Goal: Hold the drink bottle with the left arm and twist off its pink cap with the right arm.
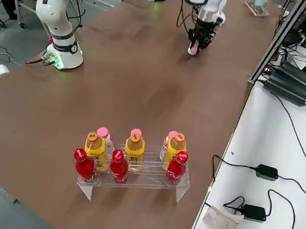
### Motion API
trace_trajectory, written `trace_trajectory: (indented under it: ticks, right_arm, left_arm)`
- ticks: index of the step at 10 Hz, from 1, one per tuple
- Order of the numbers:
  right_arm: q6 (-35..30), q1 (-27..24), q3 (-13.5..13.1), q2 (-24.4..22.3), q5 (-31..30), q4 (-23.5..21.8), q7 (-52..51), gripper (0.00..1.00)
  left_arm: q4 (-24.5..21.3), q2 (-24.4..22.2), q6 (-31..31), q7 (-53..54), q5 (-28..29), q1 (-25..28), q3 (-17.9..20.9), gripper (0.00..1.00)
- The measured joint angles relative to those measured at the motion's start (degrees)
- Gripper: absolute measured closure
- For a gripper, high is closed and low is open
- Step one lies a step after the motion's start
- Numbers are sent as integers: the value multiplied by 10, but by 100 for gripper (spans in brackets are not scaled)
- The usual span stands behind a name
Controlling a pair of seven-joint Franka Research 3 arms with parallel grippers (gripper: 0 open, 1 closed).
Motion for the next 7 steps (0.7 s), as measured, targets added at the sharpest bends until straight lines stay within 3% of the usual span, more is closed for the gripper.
trace_trajectory:
  ticks: [2,3,7]
  right_arm:
    - [149,-35,0,5,0,-104,-5,51]
    - [180,-36,2,6,0,-130,-5,51]
    - [184,-29,7,5,0,-137,-5,46]
  left_arm:
    - [0,0,0,0,0,0,0,43]
    - [0,0,0,0,0,0,0,43]
    - [0,0,0,0,0,0,0,43]
